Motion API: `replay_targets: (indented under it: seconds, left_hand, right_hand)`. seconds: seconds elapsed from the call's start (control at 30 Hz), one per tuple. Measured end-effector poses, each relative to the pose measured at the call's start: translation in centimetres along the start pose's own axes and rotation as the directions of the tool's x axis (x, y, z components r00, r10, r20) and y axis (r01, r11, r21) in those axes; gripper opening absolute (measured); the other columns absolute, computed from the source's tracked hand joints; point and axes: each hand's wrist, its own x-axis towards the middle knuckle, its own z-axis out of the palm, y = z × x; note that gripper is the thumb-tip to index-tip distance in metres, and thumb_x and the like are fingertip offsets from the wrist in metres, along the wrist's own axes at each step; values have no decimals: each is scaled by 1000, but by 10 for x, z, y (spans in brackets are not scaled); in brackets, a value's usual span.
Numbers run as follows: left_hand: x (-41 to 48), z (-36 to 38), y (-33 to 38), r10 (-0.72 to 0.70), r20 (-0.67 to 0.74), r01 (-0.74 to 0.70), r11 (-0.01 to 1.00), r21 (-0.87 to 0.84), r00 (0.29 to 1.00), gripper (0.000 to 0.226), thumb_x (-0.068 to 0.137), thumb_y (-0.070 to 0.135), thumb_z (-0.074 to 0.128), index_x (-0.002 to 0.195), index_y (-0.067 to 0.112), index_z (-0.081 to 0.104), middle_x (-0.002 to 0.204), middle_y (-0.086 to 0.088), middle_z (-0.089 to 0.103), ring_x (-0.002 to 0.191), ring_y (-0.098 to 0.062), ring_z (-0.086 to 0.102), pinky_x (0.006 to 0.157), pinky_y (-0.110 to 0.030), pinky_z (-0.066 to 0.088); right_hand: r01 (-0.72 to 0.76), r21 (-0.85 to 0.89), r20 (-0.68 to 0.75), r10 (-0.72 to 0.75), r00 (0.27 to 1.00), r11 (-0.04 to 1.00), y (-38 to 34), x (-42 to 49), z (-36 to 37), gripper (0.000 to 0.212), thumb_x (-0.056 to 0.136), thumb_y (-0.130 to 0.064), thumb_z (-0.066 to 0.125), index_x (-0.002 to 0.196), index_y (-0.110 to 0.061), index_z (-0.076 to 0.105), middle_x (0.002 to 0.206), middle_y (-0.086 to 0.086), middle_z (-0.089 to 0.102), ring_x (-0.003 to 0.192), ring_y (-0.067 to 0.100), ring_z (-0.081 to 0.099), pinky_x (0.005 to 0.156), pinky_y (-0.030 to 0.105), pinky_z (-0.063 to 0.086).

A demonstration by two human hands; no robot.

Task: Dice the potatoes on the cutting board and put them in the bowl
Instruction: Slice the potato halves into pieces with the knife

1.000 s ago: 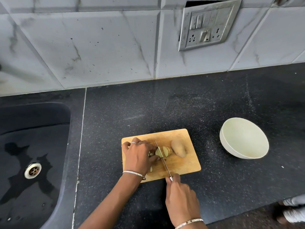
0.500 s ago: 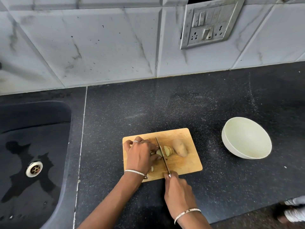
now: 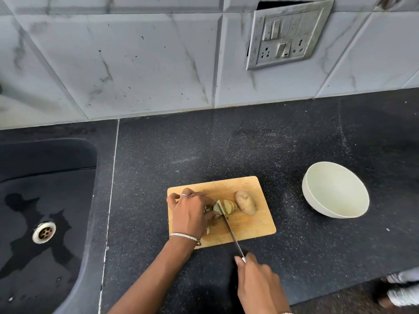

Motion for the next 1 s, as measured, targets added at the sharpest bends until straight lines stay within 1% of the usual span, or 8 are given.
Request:
replay_targets:
  seconds: [0.07,0.13,0.2,0.27,0.43,0.6,0.83,1.0]
  left_hand:
    - [-1,0,-1,6,-2,-6,1000,-9,1000,34,74,61,67,104,44,68,104,25,64,110,-5,42,89,-37,14]
    - [-2,1,-2,11,-18,-11,1000,-22,1000,36,71,61,68,103,44,68,103,25,64,110,-6,44,89,-36,14]
    - [-5,2,-4,-1,-43,0,999,-35,999,33,71,60,70,99,43,68,102,24,65,109,-6,45,91,-36,14]
    - [-7,1,-4,-23,-55,22,999,-27,998,28,73,58,70,97,43,69,104,25,64,111,-6,44,94,-38,14]
    - [-9,1,0,-51,-36,50,998,-28,998,23,79,54,66,99,43,70,109,26,63,114,-7,43,97,-40,15]
    - [-8,1,1,-63,-24,62,996,-66,998,17,79,48,68,95,41,71,107,25,63,114,-7,41,97,-41,16]
    - [-6,1,1,-85,-9,83,988,-130,996,13,78,45,70,88,36,74,102,24,64,111,-6,39,88,-35,12]
    - [-6,3,-1,-117,-9,115,980,-160,993,9,76,44,72,84,40,73,102,25,64,110,-6,39,89,-36,14]
  right_hand:
    - [24,-4,-20,-24,1000,1000,4,-3,-3,51,90,-58,0,97,-25,39,84,-2,59,92,21,65,63,29,38]
    - [58,32,-35,-57,998,998,3,-2,-6,42,95,-56,6,93,-26,36,73,-6,50,79,19,62,54,26,35]
    - [71,60,-59,-68,996,996,-2,3,-8,35,100,-51,15,94,-26,38,73,-8,49,73,18,59,50,25,35]
    - [94,63,-89,-89,992,994,-5,9,-5,36,101,-51,17,99,-26,43,82,-6,58,81,20,65,57,28,44]
    - [90,33,-70,-88,994,995,-9,18,2,39,101,-49,19,111,-23,45,97,1,65,97,27,65,64,34,41]
    - [78,55,-62,-74,995,995,-12,21,8,38,101,-49,18,111,-24,46,98,1,65,97,27,66,63,34,42]
    - [99,94,-83,-91,992,991,-18,32,14,36,102,-46,23,108,-22,49,95,3,65,92,29,65,64,35,44]
    - [83,8,-85,-82,993,997,-25,37,15,38,103,-43,22,113,-18,49,103,5,66,98,30,65,65,36,42]
